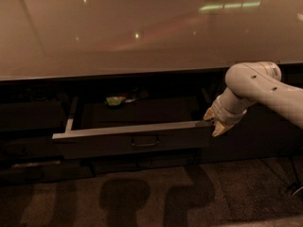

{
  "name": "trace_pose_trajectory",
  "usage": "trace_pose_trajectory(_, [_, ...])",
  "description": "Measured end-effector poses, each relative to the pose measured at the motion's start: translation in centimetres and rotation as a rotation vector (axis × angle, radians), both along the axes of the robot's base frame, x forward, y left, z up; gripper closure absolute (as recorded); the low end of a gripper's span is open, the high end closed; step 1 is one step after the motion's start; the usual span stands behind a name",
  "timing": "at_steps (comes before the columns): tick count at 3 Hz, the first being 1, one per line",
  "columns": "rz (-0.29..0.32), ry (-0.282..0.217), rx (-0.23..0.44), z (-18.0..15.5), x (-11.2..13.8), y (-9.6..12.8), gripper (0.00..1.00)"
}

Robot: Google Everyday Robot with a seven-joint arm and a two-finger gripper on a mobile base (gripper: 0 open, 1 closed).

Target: Open top drawer

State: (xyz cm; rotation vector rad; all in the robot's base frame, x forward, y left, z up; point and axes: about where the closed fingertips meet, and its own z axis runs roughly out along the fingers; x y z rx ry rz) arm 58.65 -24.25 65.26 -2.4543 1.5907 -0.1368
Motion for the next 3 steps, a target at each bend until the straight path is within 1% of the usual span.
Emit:
trace_pose_trajectory(1, [0.004,-0.02,-0.002,1.2,-0.4,0.2,0.35])
trace_pose_trajectory(2, [0.014,-0.071,-0.009,4.8,-1.5,0.6,0.12])
trace_pose_trajectory(3, [0.019,-0.115,-0.021,7.9,-2.3,0.9,0.0])
